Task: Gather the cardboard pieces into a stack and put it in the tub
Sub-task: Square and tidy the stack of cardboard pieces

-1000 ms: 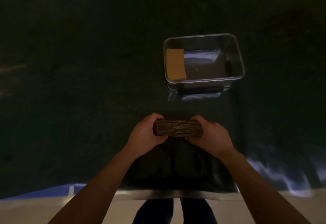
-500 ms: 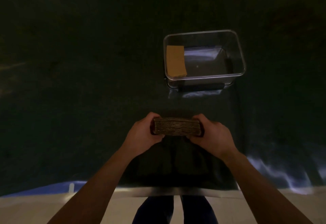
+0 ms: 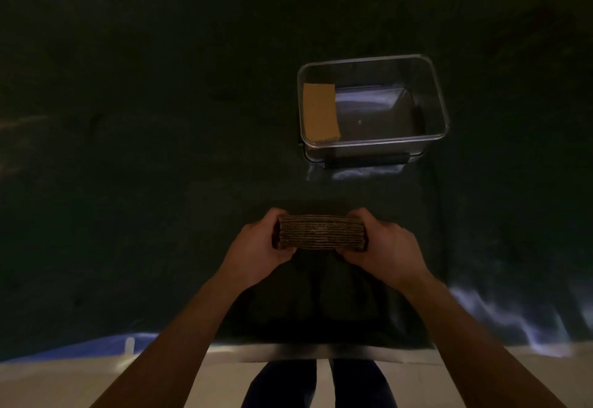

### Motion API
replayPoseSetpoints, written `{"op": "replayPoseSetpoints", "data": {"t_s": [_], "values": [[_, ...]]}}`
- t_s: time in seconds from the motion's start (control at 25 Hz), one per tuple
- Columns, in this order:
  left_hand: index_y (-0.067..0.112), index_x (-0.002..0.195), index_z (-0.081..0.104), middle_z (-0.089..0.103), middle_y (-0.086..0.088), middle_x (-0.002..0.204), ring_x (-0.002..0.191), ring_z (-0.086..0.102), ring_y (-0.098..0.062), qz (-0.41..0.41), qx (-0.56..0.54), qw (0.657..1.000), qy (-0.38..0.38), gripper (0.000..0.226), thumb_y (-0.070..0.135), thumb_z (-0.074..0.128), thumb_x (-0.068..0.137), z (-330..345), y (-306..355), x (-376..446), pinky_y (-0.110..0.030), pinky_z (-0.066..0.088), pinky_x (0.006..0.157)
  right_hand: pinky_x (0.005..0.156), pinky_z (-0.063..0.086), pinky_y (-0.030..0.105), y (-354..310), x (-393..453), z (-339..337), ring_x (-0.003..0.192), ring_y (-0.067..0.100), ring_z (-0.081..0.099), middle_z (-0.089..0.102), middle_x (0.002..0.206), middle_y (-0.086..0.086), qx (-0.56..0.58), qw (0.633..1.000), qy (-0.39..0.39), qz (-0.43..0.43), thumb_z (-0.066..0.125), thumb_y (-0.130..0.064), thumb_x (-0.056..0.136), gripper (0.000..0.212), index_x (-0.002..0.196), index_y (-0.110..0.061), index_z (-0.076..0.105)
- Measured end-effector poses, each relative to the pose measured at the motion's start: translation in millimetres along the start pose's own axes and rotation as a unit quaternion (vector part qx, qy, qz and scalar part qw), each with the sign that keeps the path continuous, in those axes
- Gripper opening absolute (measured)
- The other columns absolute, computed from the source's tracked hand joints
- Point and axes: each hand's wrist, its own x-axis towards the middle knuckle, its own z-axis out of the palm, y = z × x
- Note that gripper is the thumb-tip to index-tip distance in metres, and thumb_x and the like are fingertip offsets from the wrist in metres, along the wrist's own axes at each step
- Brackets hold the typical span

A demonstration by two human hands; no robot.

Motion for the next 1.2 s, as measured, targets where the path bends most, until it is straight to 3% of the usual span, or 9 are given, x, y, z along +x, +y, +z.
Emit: {"op": "replayPoseSetpoints", "data": {"t_s": [0.32,0.56,0.76,0.96,1.2], "values": [[0.023,0.118,0.052,0.07,0.004,0.106,0.094,0.068,-0.009,0.002,0.031,0.999,-0.014,0.052,0.017,0.08,0.075,5.2,-6.4,4.1,-0.03,0.057,0.085,0.074,0.047,0.028,1.0,7.6,7.9,0.094,0.015,0.067,0.067,0.102,-0.01,0.007,0.999,-0.042,0.019,0.067,-0.052,0.08,0.052,0.124,-0.037,0.044],[0.025,0.118,0.052,0.069,0.01,0.103,0.091,0.067,-0.001,0.01,0.02,1.0,0.004,0.052,0.018,0.08,0.076,-5.7,-2.0,2.2,-0.016,0.053,0.081,0.076,0.049,0.027,-0.4,6.4,-3.4,0.092,0.012,0.066,0.067,0.103,-0.013,0.002,1.0,-0.014,0.001,0.067,-0.053,0.08,0.053,0.125,-0.036,0.044],[0.024,0.126,0.048,0.07,0.007,0.108,0.095,0.068,-0.008,-0.016,0.036,0.999,-0.022,0.058,0.022,0.079,0.077,5.2,-7.1,8.7,-0.024,0.054,0.084,0.082,0.056,0.04,0.7,13.1,8.2,0.094,0.015,0.067,0.067,0.104,-0.009,0.026,0.997,-0.067,0.035,0.067,-0.053,0.078,0.054,0.122,-0.037,0.041],[0.023,0.119,0.048,0.07,0.005,0.095,0.082,0.067,-0.012,-0.006,0.043,0.999,-0.011,0.051,0.023,0.076,0.077,10.7,-5.7,10.3,-0.035,0.056,0.076,0.079,0.054,0.035,-2.4,14.0,8.3,0.091,0.018,0.067,0.068,0.1,-0.007,0.025,0.997,-0.062,0.047,0.067,-0.052,0.08,0.052,0.123,-0.034,0.044],[0.022,0.116,0.047,0.065,0.008,0.09,0.077,0.063,-0.008,-0.037,0.005,0.999,-0.004,0.046,0.024,0.075,0.079,15.4,2.4,13.2,-0.017,0.047,0.064,0.077,0.053,0.036,-6.5,13.9,8.7,0.096,0.026,0.068,0.071,0.105,0.0,0.026,0.996,-0.064,0.057,0.065,-0.051,0.08,0.051,0.121,-0.027,0.046]]}}
